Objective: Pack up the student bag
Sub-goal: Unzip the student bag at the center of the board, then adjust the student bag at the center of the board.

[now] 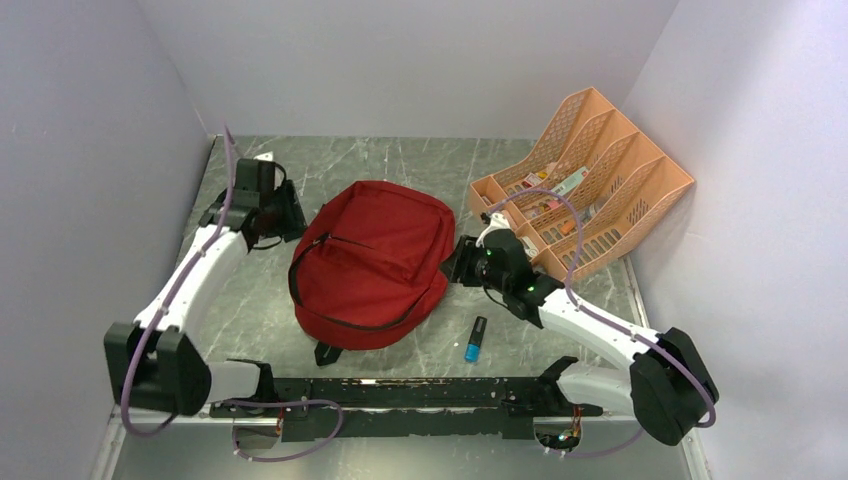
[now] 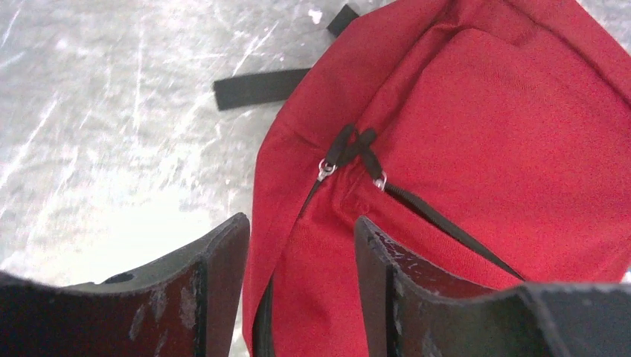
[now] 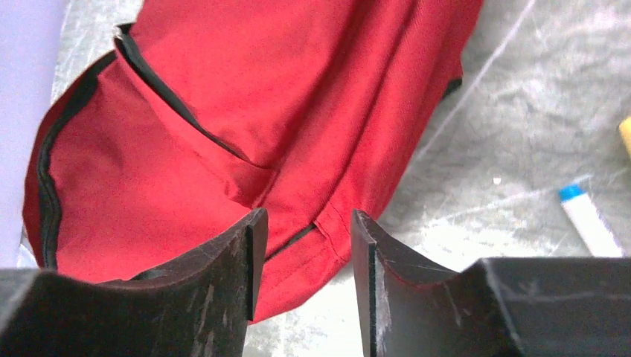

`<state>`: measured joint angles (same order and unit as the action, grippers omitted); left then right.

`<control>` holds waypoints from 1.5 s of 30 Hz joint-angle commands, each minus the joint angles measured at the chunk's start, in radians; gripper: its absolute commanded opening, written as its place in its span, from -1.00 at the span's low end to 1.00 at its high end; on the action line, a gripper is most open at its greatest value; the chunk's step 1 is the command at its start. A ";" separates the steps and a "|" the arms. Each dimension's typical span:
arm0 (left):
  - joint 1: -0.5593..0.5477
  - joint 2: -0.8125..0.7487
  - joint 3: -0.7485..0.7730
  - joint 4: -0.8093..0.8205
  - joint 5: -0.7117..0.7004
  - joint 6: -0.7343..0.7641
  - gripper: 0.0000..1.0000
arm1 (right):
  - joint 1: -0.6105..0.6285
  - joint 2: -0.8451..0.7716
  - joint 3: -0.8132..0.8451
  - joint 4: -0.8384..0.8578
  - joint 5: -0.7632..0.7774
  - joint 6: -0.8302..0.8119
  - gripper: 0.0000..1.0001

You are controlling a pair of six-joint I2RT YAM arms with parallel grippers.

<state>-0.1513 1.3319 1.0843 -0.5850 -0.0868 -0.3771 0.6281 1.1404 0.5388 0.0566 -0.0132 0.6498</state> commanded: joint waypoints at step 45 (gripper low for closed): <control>0.144 0.290 0.213 -0.064 -0.232 0.119 -0.90 | 0.007 -0.072 0.066 -0.052 -0.101 -0.126 0.11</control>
<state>-0.0349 1.5311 1.1797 -0.7238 -0.2455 -0.3561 0.6327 1.0950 0.6094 0.0261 -0.0990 0.5346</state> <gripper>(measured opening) 0.068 0.552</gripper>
